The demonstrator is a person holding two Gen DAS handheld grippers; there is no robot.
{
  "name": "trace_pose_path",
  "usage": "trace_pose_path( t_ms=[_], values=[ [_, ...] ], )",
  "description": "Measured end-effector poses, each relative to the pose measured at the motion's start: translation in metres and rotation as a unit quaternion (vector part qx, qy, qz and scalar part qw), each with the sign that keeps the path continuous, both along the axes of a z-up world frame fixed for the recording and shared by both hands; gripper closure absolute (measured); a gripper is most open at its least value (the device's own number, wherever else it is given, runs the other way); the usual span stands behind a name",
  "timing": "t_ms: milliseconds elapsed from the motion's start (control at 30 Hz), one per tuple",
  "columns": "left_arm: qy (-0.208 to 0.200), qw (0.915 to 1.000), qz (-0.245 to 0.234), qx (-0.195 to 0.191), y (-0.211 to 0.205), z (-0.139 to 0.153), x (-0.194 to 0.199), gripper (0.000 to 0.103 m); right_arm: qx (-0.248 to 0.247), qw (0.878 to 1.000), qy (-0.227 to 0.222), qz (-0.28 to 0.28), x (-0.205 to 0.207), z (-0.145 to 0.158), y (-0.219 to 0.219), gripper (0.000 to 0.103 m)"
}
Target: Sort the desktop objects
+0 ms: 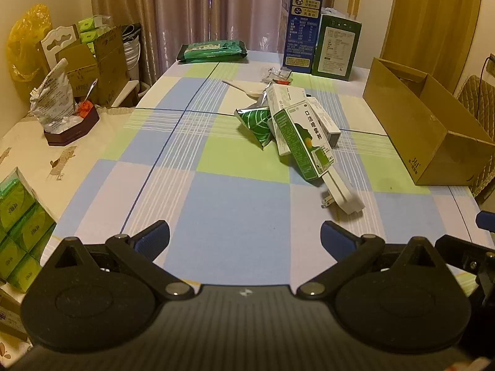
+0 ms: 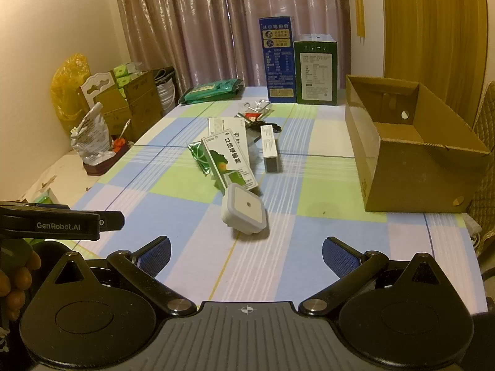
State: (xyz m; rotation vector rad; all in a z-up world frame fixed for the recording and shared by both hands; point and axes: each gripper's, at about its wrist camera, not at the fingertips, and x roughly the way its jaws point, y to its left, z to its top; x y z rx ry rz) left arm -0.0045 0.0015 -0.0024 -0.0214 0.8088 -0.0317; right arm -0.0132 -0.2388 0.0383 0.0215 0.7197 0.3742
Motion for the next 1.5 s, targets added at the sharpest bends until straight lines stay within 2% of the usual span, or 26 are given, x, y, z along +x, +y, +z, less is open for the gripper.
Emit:
trace_pose_path(
  t_ms=[1500],
  values=[
    [0.002, 0.9999, 0.000, -0.015, 0.0056, -0.0017, 0.0012, 0.001, -0.004, 1.000, 0.007, 0.003, 0.0003, -0.0066, 0.0019, 0.002]
  ],
)
